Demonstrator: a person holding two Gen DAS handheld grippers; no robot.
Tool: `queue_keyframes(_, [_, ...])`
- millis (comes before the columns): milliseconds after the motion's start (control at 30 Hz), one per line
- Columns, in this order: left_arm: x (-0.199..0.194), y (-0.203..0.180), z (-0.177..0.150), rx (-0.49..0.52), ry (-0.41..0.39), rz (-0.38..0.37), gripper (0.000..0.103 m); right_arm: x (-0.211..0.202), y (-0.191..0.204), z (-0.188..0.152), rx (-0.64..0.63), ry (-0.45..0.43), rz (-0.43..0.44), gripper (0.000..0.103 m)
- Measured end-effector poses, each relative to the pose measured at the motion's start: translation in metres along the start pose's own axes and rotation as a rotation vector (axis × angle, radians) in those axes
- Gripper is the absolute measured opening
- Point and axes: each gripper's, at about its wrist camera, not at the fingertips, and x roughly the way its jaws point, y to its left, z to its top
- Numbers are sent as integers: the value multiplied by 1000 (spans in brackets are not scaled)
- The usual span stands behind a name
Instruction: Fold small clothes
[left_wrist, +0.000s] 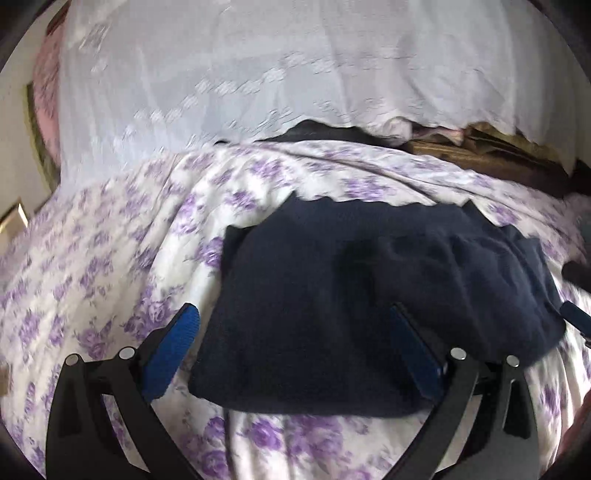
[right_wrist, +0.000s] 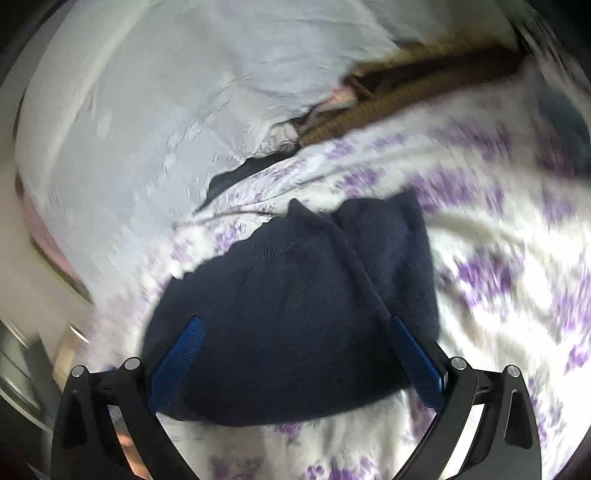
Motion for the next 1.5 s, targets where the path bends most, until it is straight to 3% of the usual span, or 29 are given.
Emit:
queue_keyframes(133, [4,-23,-7,113,7,39,99,-12,-51,0,305,16,161,100])
queue_keyframes(233, [10,-34,-14,169,28,65,99,-15,-65,2,380,32,271,100])
queue_keyframes(300, [11,-37,-16,183,35,74,99,-13,-67,3,393,50,283,100])
queue_keyframes(500, [7,-34,-7,158,11,62,99,4,-51,11,317,81,151,100])
queue_keyframes(600, [9,-35,-2,148,15,38,99,12,-38,8,247,141,71,100])
queue_keyframes(800, [24,-38,-9,159,66,31,99,8,-33,-5,307,168,63,100])
queue_keyframes(967, [29,-34,-12,125,90,4,99,12,-33,-7,271,163,32,100])
queue_keyframes(1267, [34,-28,-12,88,113,-28,99,40,-20,16,148,152,-58,100])
queue_keyframes(1500, [35,-29,-12,89,114,-26,99,62,-20,35,133,117,-26,100])
